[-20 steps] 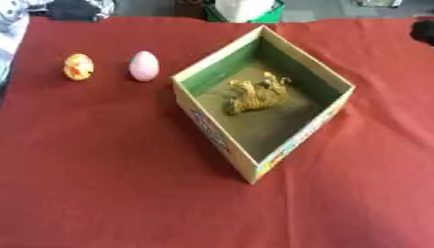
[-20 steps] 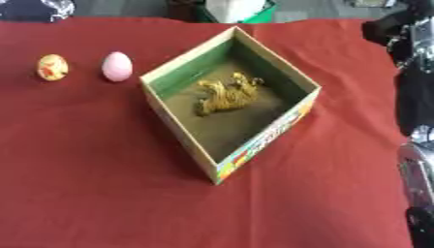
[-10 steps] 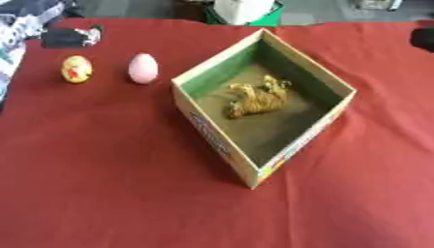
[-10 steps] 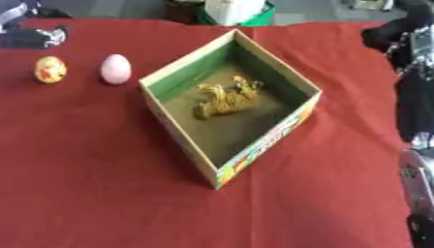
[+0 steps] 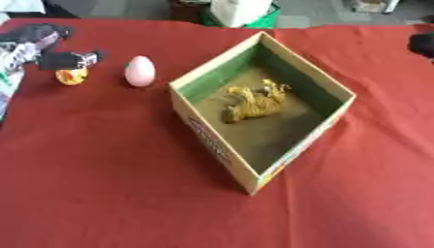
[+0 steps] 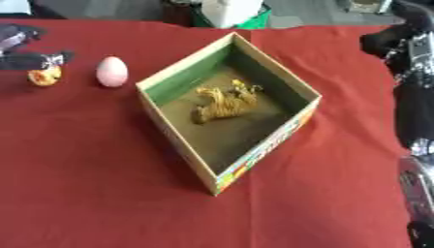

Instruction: Pick up objects on the table and place them in the box.

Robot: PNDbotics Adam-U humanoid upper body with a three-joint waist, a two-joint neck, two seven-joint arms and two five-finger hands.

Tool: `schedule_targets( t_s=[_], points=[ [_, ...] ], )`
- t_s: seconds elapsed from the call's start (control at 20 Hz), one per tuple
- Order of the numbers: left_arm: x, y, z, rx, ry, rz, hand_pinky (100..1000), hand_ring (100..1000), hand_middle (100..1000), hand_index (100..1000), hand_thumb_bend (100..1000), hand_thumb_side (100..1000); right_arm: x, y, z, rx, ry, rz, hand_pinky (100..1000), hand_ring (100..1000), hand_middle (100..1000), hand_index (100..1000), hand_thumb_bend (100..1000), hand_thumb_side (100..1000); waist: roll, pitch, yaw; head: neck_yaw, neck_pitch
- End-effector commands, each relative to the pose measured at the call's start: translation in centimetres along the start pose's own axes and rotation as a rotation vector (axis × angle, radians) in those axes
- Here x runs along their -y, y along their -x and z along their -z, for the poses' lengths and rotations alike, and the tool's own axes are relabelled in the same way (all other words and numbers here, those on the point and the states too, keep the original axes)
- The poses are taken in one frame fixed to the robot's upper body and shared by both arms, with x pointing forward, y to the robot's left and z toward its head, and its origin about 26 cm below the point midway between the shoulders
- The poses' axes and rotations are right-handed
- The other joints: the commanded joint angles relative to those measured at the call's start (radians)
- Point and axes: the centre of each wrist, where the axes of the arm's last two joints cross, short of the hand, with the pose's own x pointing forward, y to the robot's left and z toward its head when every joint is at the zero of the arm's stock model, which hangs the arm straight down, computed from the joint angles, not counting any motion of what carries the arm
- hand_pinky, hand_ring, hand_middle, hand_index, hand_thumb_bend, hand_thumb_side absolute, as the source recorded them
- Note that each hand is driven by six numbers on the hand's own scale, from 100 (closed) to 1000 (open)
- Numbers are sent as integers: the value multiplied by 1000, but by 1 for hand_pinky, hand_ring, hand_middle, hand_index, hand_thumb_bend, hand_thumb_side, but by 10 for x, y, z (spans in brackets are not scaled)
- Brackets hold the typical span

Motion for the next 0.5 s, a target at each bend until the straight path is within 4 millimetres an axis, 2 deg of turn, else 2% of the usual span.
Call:
schedule_targets(
  t_s=[0.05,0.5],
  points=[
    [-14,17,-4,-68,-39,28,799,922,884,1000,544,946,4,-10,6,43,-11,-29,747,663,517,794,100,630,1,-15,-1,5,-13],
    [-8,31,-2,-168,-39,40,799,921,879,994,479,932,4,-9,5,40,-14,-31,749,664,516,794,100,626,1,-5,-2,7,-17]
  ],
)
